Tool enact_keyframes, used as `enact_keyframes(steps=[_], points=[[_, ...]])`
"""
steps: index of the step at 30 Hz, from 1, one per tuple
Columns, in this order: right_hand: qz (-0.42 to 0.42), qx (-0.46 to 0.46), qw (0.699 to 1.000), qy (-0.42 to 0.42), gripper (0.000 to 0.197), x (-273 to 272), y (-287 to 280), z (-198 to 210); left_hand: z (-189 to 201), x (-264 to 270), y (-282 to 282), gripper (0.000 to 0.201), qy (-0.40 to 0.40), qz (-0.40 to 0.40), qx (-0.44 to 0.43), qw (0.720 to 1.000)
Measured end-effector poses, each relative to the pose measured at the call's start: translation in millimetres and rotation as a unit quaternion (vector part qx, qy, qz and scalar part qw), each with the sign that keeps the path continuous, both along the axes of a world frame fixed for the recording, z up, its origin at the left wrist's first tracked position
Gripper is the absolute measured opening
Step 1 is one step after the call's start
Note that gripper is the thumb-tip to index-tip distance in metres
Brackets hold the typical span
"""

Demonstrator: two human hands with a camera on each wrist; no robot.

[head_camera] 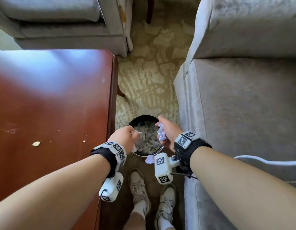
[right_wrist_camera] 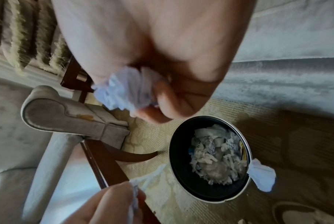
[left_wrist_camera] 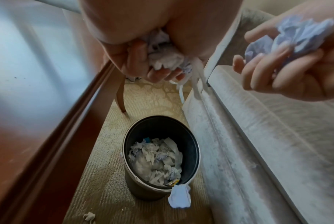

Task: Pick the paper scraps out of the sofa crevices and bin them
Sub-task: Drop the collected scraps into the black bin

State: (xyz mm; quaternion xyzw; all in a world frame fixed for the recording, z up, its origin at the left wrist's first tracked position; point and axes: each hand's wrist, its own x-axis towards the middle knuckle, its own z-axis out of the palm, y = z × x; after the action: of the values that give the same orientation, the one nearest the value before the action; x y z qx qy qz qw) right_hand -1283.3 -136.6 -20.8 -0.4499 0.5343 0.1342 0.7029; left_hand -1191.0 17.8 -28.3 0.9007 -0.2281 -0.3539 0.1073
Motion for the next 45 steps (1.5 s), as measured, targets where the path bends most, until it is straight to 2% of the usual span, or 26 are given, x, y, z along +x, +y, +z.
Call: enact_keyframes(steps=[2, 6, 14, 19, 21, 23, 25, 27, 31, 40, 42, 45], points=[[-0.003, 0.000, 1.000, 0.002, 0.032, 7, -5, -11, -11, 12, -1, 0.025, 0.010, -0.001, 0.003, 1.000], [-0.026, 0.046, 0.998, 0.032, 0.039, 15, -6, -21, -25, 29, -5, 0.025, 0.035, 0.001, 0.006, 0.999], [-0.017, 0.044, 0.996, 0.077, 0.022, 10, -7, -56, -49, 29, -10, 0.032, 0.063, -0.010, 0.032, 0.997], [0.051, -0.022, 0.996, 0.074, 0.028, 5, -7, -66, -54, 22, -8, 0.031, 0.064, 0.003, 0.031, 0.997], [0.103, -0.048, 0.991, 0.073, 0.039, 6, -8, -62, -54, 20, -9, 0.032, 0.058, 0.010, 0.025, 0.998], [0.113, -0.034, 0.990, 0.079, 0.045, 8, -10, -62, -55, 19, -10, 0.032, 0.057, 0.019, 0.019, 0.998], [0.080, 0.006, 0.994, 0.079, 0.041, 9, -11, -61, -53, 17, -11, 0.031, 0.061, 0.037, 0.016, 0.997], [0.046, 0.041, 0.996, 0.069, 0.037, 9, -13, -57, -54, 16, -14, 0.030, 0.074, 0.042, 0.005, 0.996], [0.042, 0.055, 0.996, 0.047, 0.039, 13, -14, -53, -56, 15, -21, 0.027, 0.091, 0.039, -0.026, 0.995], [0.180, -0.030, 0.983, -0.030, 0.031, 24, 9, -55, -59, 14, -28, 0.035, 0.110, 0.022, -0.097, 0.989], [0.192, -0.055, 0.979, -0.049, 0.024, 28, 14, -53, -56, 15, -28, 0.038, 0.120, 0.020, -0.104, 0.987], [0.195, -0.078, 0.976, -0.053, 0.025, 34, 16, -51, -53, 21, -25, 0.038, 0.117, 0.025, -0.099, 0.988]])
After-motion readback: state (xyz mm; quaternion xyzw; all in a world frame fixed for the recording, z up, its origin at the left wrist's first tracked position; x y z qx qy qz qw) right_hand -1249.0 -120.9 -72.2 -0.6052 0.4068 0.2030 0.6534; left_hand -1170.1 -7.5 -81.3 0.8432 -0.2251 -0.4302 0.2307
